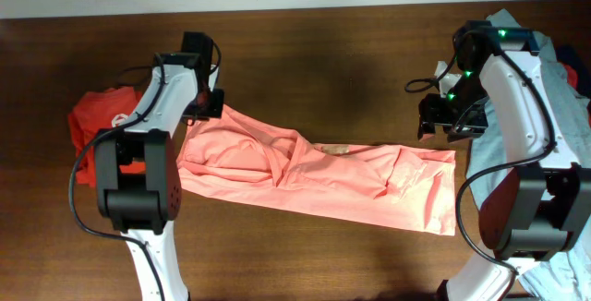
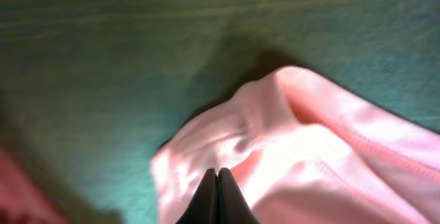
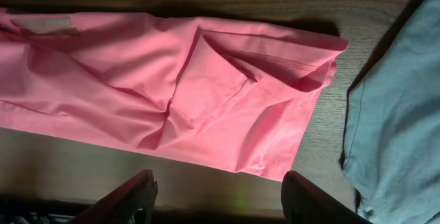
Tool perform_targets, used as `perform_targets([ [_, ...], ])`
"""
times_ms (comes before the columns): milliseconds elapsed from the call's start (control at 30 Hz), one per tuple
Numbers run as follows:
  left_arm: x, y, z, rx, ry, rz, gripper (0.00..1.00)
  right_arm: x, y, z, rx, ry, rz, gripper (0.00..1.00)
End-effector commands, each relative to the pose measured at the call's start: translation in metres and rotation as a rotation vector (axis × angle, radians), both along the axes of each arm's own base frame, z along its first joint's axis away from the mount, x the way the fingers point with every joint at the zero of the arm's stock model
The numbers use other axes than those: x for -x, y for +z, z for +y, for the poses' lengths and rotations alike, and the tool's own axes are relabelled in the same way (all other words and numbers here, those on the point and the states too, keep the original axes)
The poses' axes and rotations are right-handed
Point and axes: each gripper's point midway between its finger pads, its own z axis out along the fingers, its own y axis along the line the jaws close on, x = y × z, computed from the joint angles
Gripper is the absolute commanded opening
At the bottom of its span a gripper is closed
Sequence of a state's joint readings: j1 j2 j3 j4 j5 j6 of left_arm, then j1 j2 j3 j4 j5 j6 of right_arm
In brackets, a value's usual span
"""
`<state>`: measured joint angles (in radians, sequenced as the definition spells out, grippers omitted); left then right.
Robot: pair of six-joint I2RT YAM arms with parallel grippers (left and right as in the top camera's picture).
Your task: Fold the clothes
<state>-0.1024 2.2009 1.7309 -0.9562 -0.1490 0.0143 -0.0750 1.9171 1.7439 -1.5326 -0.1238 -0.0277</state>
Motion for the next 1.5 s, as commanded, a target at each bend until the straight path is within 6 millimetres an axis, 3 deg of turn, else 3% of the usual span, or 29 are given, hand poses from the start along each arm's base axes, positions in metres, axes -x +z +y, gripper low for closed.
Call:
perform_targets([
  [0, -0.017, 0.036, 0.017, -0.043, 0.057, -0.083, 0.01, -0.001, 0.004, 0.000, 0.005, 0.006, -0.013, 0.63],
  [67, -0.019, 0.045, 0.016, -0.026, 0.059, -0.100, 0.01, -0.001, 0.004, 0.000, 0.005, 0.005, -0.013, 0.63],
  [133, -0.021, 0.047, -0.001, 0.076, 0.041, -0.107, 0.07, -0.001, 0.004, 0.000, 0.005, 0.005, -0.013, 0.63],
  [167, -0.022, 0.046, -0.007, 0.113, 0.033, -0.105, 0.24, -0.001, 0.004, 0.000, 0.005, 0.005, -0.013, 0.64],
  [233, -0.022, 0.039, -0.015, 0.153, 0.025, -0.094, 0.42, -0.001, 0.004, 0.000, 0.005, 0.005, -0.013, 0.63],
  [300, -0.022, 0.032, -0.018, 0.172, 0.022, -0.081, 0.47, -0.001, 0.004, 0.000, 0.005, 0.005, -0.013, 0.63],
  [433, -0.023, 0.013, -0.024, 0.170, 0.014, -0.055, 0.47, -0.001, 0.004, 0.000, 0.005, 0.005, -0.012, 0.64],
  [767, -0.029, -0.015, -0.024, 0.169, 0.015, -0.039, 0.45, -0.001, 0.004, 0.000, 0.005, 0.005, -0.012, 0.63],
  [800, -0.030, -0.015, -0.024, 0.169, 0.015, -0.041, 0.41, -0.001, 0.004, 0.000, 0.005, 0.005, -0.012, 0.63],
  [900, -0.030, -0.015, -0.024, 0.169, 0.015, -0.041, 0.11, -0.001, 0.004, 0.000, 0.005, 0.005, -0.012, 0.63],
  [967, -0.028, -0.014, -0.024, 0.168, 0.016, -0.033, 0.02, 0.000, 0.004, 0.000, 0.005, 0.005, -0.009, 0.63],
  [1067, -0.025, -0.002, -0.021, 0.159, 0.020, -0.024, 0.00, 0.000, 0.004, 0.000, 0.005, 0.005, -0.009, 0.64],
  [1167, -0.026, 0.028, -0.014, 0.149, 0.032, -0.038, 0.01, 0.000, 0.004, 0.000, 0.005, 0.005, -0.009, 0.64],
  [1300, -0.019, 0.057, 0.009, 0.080, 0.089, -0.049, 0.02, 0.000, 0.004, 0.000, 0.005, 0.005, -0.009, 0.63],
  [1467, 0.009, 0.062, 0.030, 0.044, 0.162, 0.042, 0.05, 0.000, 0.004, 0.000, 0.005, 0.005, -0.009, 0.63],
])
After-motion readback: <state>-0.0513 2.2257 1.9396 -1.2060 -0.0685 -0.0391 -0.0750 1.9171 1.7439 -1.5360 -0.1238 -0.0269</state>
